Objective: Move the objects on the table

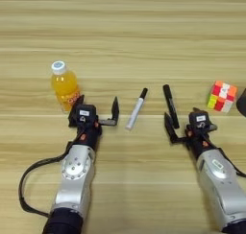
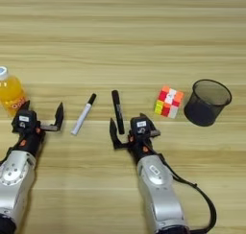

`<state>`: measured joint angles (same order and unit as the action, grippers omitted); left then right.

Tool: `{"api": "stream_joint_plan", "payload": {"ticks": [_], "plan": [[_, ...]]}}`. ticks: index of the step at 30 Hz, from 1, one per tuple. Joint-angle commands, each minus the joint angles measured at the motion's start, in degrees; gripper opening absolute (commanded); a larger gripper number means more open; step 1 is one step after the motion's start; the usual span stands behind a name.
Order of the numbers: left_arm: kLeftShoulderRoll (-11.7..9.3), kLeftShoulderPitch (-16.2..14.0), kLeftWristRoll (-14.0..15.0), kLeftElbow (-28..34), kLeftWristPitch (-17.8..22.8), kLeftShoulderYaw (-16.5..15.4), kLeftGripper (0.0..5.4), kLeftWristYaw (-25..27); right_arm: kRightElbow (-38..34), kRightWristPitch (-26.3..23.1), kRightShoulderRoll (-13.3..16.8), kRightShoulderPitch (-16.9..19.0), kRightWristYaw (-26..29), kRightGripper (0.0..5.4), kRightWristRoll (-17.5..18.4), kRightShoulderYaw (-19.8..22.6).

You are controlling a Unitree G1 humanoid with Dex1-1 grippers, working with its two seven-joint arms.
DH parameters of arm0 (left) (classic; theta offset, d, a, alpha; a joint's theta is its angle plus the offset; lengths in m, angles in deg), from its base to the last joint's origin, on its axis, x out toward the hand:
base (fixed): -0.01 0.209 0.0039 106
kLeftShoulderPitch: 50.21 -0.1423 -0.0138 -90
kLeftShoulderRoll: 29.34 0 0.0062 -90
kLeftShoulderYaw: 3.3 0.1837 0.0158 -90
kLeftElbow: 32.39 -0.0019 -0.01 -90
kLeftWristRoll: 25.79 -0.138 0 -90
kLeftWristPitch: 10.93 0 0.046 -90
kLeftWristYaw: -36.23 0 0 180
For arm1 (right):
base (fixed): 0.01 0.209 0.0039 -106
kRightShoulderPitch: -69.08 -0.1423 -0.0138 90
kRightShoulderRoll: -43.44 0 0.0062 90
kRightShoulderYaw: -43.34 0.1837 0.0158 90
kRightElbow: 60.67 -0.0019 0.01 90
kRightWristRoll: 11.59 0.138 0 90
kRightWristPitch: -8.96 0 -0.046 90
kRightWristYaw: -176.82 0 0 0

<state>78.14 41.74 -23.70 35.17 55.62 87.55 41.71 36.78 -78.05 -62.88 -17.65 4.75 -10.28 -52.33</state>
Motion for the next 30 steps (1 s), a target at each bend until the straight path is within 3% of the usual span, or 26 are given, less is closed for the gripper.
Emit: {"api": "stream_joint_plan", "payload": {"ticks": [1, 30], "plan": [[-0.15, 0.28, -0.26, -0.32, -0.41, 0.00, 5.40, 0.09, 1.03, -0.60, -0.07, 0.35, -0.20, 4.36, -0.71, -0.64], [0.39, -0.15, -0.52, 0.13, -1.62, 1.88, 5.40, 1.43, 2.02, -0.20, -0.06, 0.35, 0.09, 1.11, -1.55, -1.43]]}}
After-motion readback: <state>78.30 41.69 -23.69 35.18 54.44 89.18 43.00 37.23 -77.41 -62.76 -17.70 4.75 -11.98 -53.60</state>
